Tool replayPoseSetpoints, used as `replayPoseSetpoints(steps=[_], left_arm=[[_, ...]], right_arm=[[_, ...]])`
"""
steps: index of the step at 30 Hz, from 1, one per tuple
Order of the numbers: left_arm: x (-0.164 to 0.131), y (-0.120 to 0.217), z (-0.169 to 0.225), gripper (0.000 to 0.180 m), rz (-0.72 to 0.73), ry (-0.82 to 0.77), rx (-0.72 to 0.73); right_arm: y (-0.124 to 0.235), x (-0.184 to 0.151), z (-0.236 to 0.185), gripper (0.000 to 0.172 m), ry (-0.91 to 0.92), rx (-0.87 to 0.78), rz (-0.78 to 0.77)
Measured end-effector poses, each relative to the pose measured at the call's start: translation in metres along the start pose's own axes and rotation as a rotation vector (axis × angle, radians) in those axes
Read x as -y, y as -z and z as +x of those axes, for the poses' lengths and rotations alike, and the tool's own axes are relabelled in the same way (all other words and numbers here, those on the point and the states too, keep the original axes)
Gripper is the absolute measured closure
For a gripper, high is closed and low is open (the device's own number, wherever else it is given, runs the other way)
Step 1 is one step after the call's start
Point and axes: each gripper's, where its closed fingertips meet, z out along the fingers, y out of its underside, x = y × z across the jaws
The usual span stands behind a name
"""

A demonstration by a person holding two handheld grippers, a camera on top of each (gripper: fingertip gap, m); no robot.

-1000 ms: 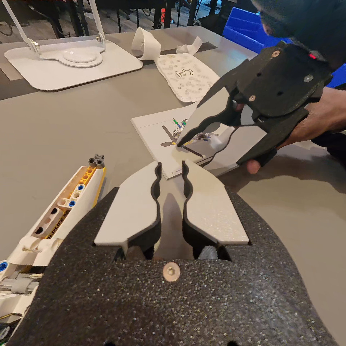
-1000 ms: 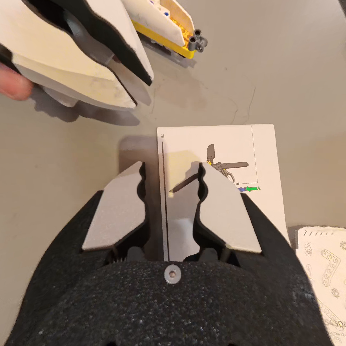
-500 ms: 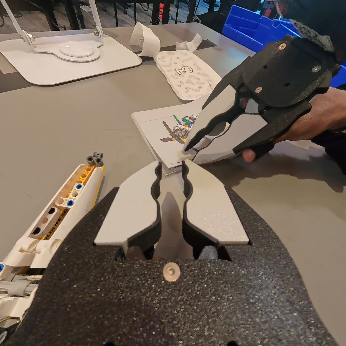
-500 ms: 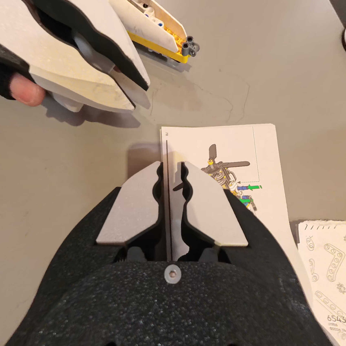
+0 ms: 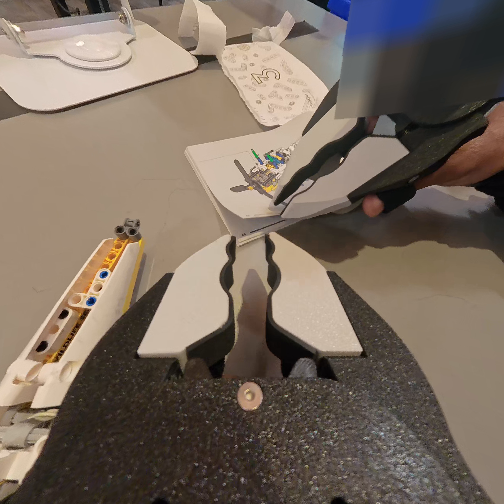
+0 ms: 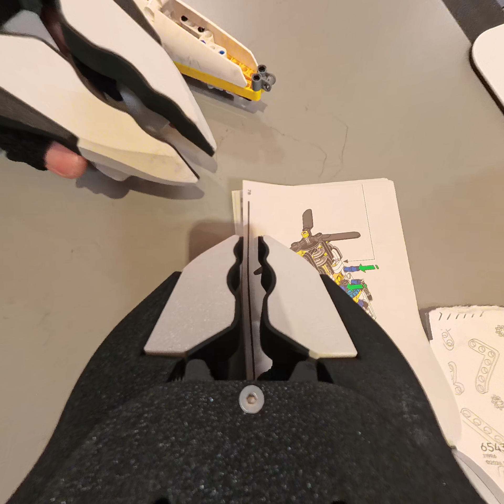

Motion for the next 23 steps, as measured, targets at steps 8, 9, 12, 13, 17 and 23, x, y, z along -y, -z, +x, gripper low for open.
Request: replayPoseSetpoints(steps=[8, 9, 12, 13, 17, 23], left_arm=[[-0.003, -0.027, 0.002, 0.158, -0.126, -0.016, -0.037], [-0.001, -0.03, 0.003, 0.158, -0.131, -0.008, -0.048], [0.003, -0.037, 0.007, 0.158, -0.131, 0.036, -0.088], [0.004, -0.039, 0.007, 0.158, -0.131, 0.042, -0.09], [0.004, -0.043, 0.007, 0.158, -0.147, 0.034, -0.094], [0.008, -0.041, 0.007, 0.165, -0.11, 0.01, -0.093]], right_arm=[[0.007, 0.002, 0.003, 0.165, -0.031, -0.009, 0.028], [0.008, 0.002, 0.003, 0.165, -0.035, -0.01, 0.031], [0.009, 0.003, 0.004, 0.165, -0.05, -0.01, 0.04], [0.009, 0.003, 0.004, 0.165, -0.053, -0.01, 0.043], [0.01, 0.003, 0.003, 0.163, -0.049, -0.002, 0.047], [0.012, 0.007, 0.006, 0.155, -0.023, -0.003, 0.056]])
